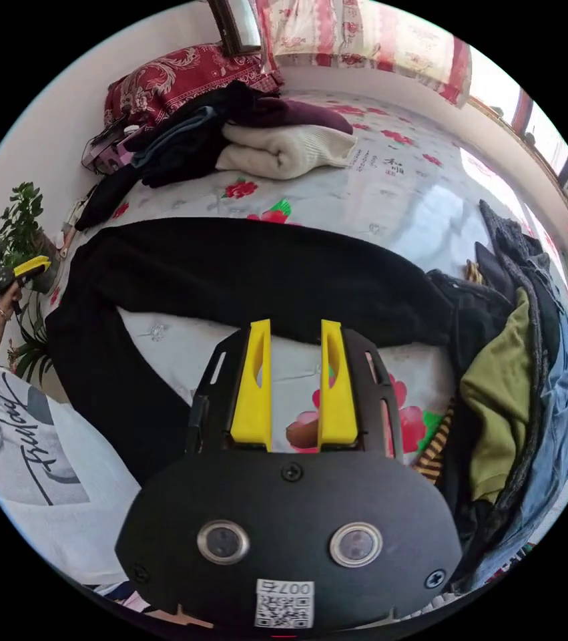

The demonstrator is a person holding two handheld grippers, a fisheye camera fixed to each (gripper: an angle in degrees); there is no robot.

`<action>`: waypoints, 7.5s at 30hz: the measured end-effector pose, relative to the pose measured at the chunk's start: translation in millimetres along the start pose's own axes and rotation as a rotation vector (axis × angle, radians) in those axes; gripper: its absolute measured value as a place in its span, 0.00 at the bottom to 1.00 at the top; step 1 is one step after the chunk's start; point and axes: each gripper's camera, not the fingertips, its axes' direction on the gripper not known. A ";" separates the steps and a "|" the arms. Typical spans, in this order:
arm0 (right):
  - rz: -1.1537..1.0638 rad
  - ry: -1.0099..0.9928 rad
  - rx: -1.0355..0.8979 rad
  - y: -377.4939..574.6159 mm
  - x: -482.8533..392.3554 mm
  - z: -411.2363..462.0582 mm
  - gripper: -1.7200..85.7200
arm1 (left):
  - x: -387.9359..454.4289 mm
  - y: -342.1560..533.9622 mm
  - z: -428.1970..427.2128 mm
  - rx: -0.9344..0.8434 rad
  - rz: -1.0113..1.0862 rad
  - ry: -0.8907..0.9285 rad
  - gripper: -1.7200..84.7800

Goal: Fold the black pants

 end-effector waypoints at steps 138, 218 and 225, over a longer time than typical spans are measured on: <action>0.984 -0.343 0.354 445.3 123.8 10.5 0.10 | 0.6 257.3 164.3 -0.014 -0.629 0.448 0.01; 0.814 -0.685 0.252 459.3 -7.6 2.1 0.13 | 104.9 93.7 79.3 0.019 0.301 1.009 0.12; 0.858 -1.012 0.194 461.5 37.9 33.4 0.15 | 90.8 91.1 134.8 -0.165 0.048 1.159 0.18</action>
